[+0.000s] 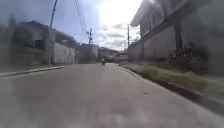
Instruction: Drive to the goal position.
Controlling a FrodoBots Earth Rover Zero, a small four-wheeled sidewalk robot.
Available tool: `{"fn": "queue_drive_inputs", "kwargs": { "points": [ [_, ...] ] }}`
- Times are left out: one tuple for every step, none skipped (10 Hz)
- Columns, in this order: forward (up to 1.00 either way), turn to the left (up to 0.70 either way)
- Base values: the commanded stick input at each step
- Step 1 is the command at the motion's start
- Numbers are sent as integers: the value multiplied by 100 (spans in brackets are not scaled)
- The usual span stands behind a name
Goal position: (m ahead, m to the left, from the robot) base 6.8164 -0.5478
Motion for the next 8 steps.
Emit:
{"fn": "queue_drive_inputs", "kwargs": {
  "points": [
    [100, -7],
    [100, 0],
    [100, 0],
    [100, 0],
    [100, 0],
    [100, 0],
    [100, 0],
    [100, 0]
  ]
}}
